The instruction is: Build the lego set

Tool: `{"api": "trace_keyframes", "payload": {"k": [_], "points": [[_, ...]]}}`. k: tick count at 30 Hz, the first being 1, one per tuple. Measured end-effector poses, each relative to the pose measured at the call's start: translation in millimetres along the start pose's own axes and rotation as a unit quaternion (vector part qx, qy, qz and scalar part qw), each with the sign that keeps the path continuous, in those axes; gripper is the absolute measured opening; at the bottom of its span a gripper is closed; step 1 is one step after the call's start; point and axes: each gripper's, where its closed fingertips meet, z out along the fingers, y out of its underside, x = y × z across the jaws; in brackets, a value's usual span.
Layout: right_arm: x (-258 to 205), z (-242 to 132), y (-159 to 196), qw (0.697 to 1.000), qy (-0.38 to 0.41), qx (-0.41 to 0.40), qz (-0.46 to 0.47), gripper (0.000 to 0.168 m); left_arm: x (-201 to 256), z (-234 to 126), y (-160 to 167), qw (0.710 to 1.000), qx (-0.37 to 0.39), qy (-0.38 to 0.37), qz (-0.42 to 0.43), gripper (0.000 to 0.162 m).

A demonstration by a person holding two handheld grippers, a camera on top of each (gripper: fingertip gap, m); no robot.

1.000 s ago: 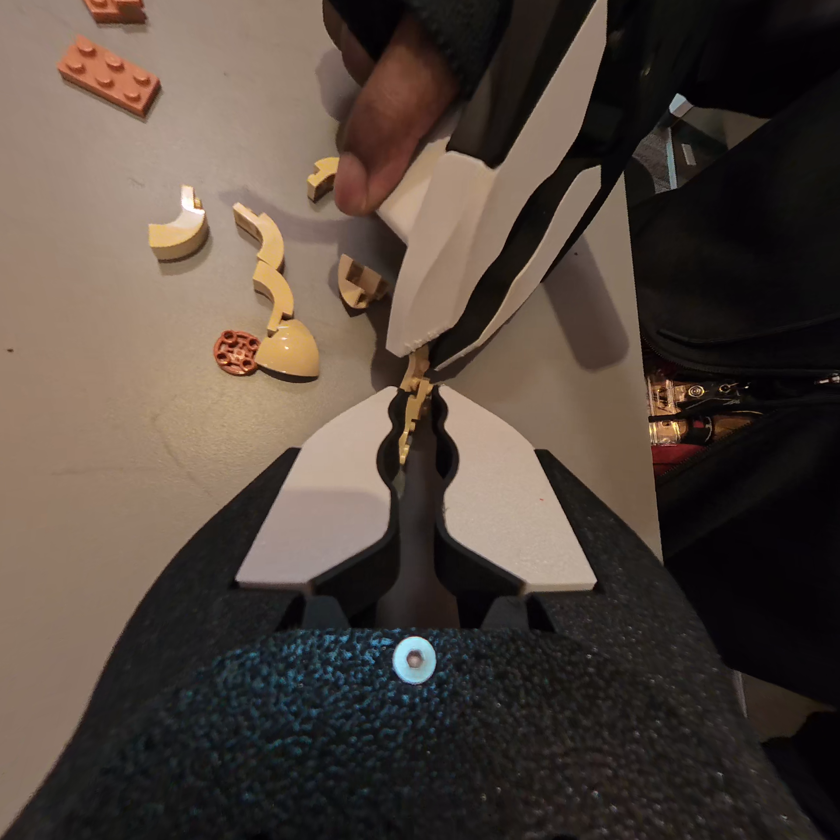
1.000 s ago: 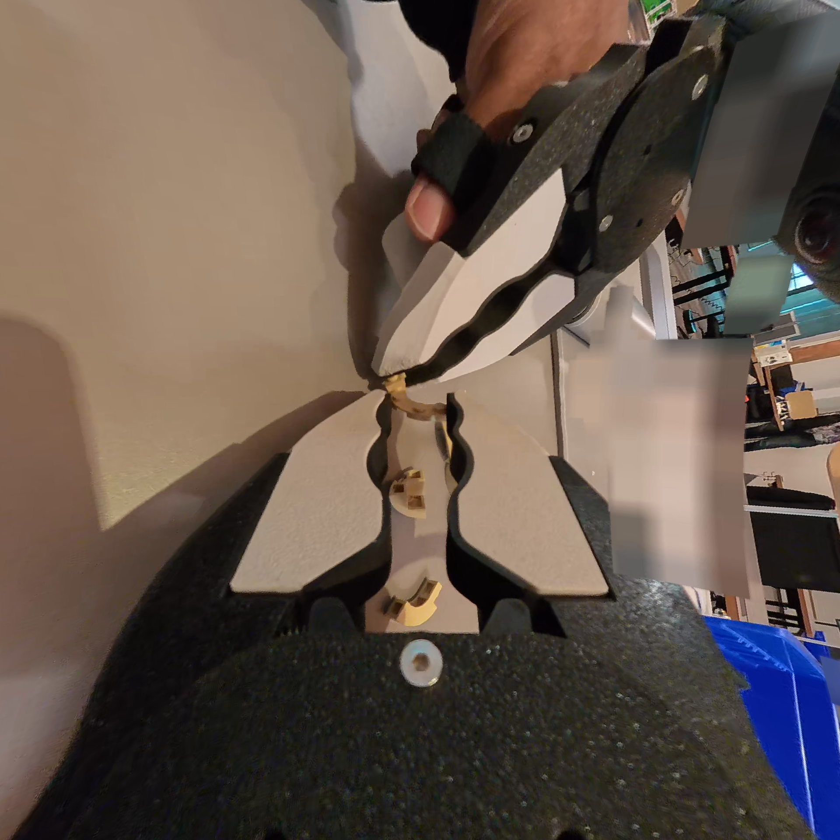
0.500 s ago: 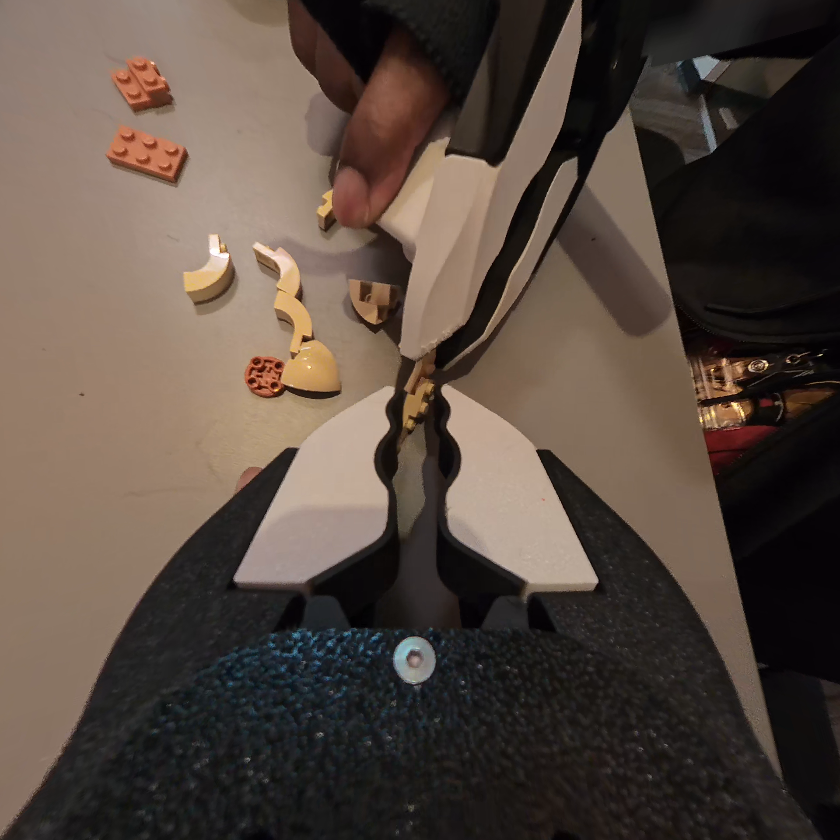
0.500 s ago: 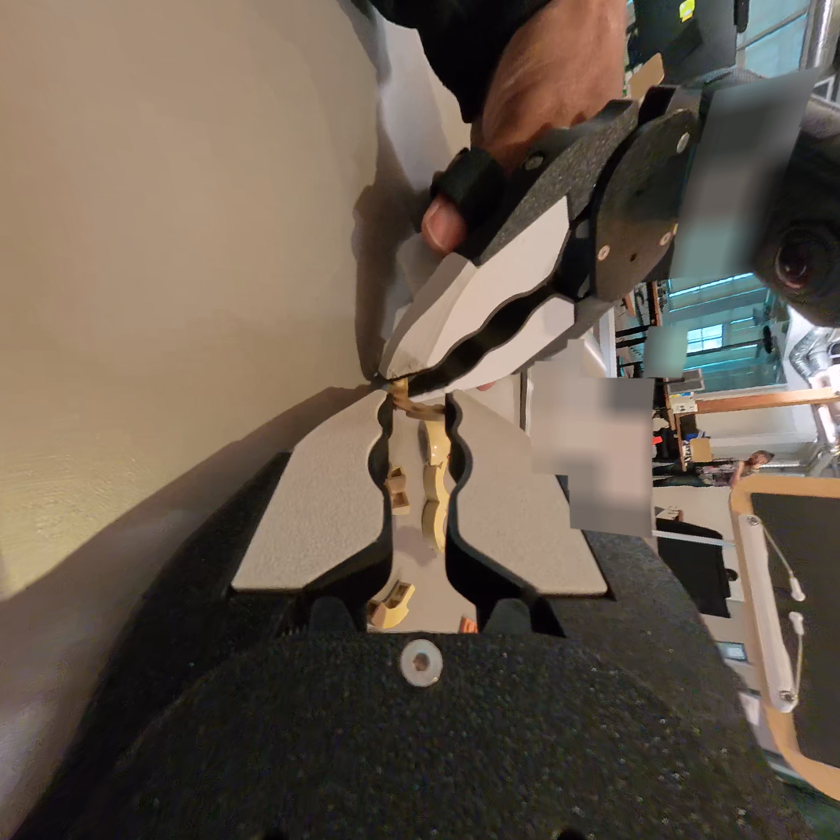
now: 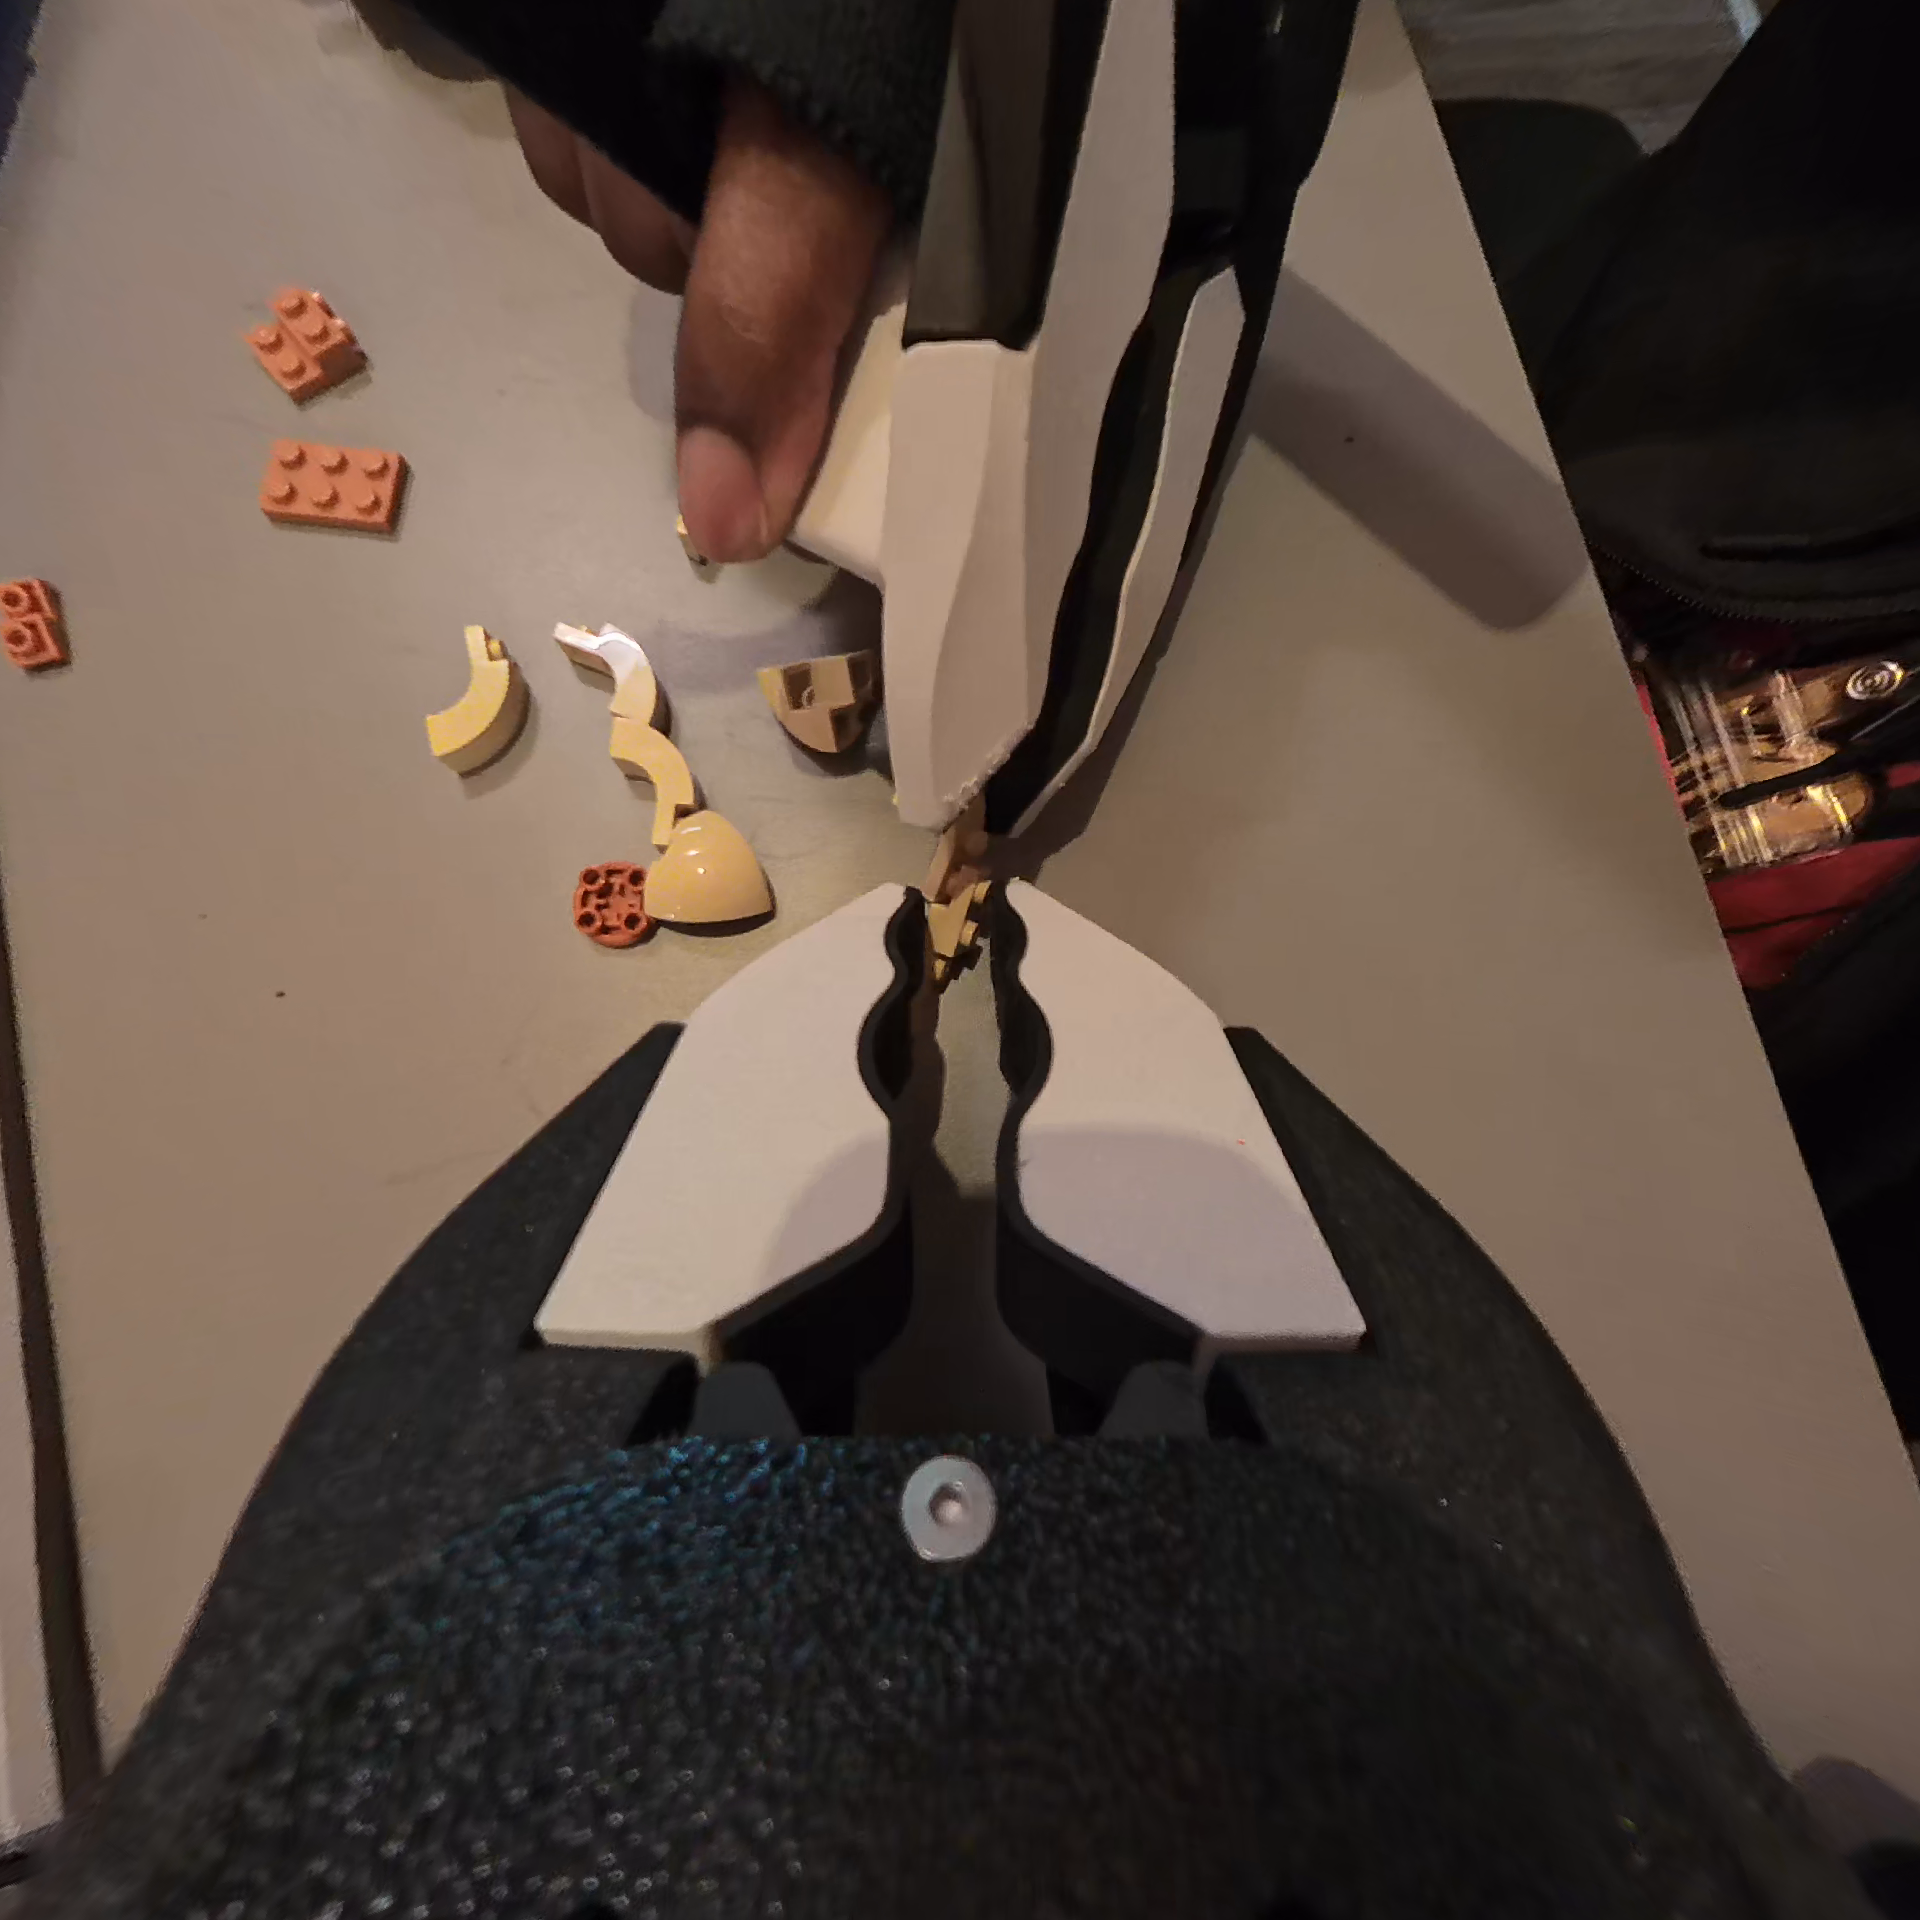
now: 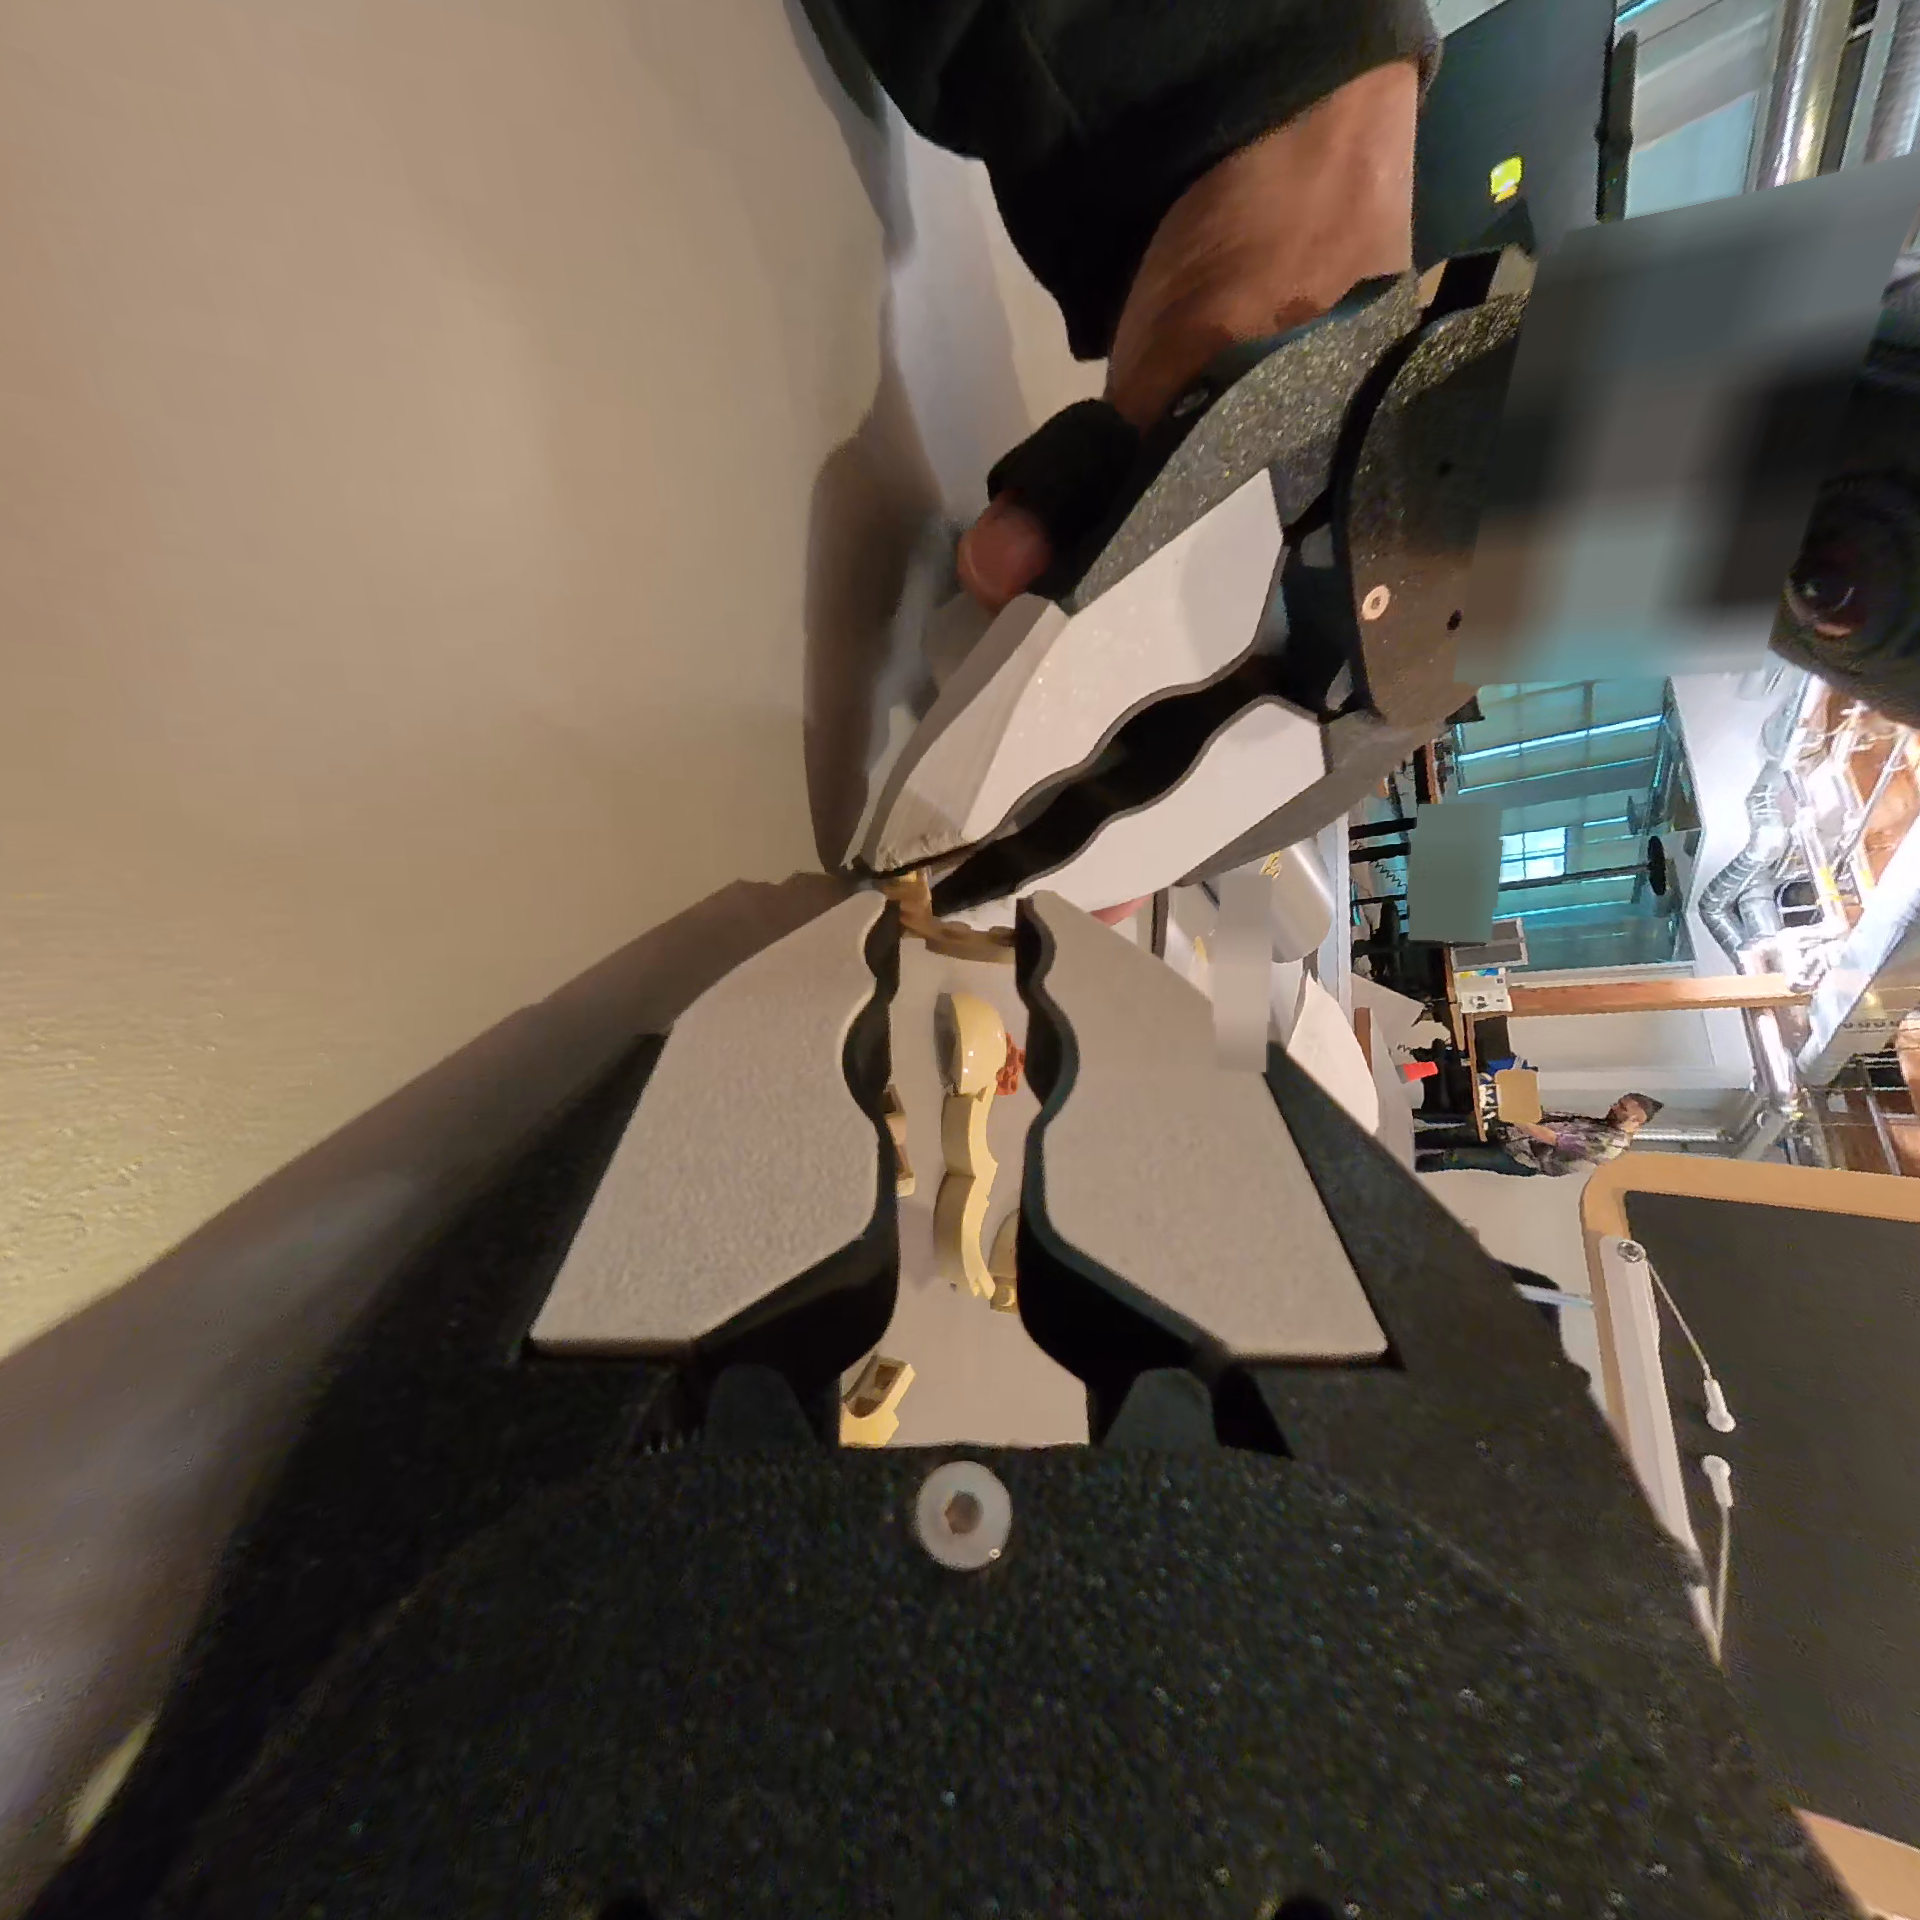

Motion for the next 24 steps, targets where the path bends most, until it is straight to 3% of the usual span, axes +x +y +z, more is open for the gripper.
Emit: {"api": "trace_keyframes", "payload": {"k": [9, 12, 18, 24], "points": [[6.0, -10.9, -14.9, 0.999, 0.018, 0.03, -0.039, 0.02, 8.3, -7.1, -11.7, 0.996, 0.02, -0.013, 0.087, 0.011], [12.0, -17.4, -24.0, 0.997, 0.031, 0.055, -0.039, 0.0, 11.0, -9.3, -18.6, 0.995, 0.038, -0.013, 0.096, 0.009], [12.6, -17.9, -20.6, 0.998, 0.028, 0.044, -0.044, 0.0, 12.6, -5.8, -12.3, 0.995, 0.015, -0.011, 0.099, 0.008], [23.2, -32.1, 13.2, 0.997, -0.017, 0.006, 0.08, 0.003, 7.9, -6.1, -7.5, 0.998, 0.005, -0.014, 0.068, 0.008]]}}
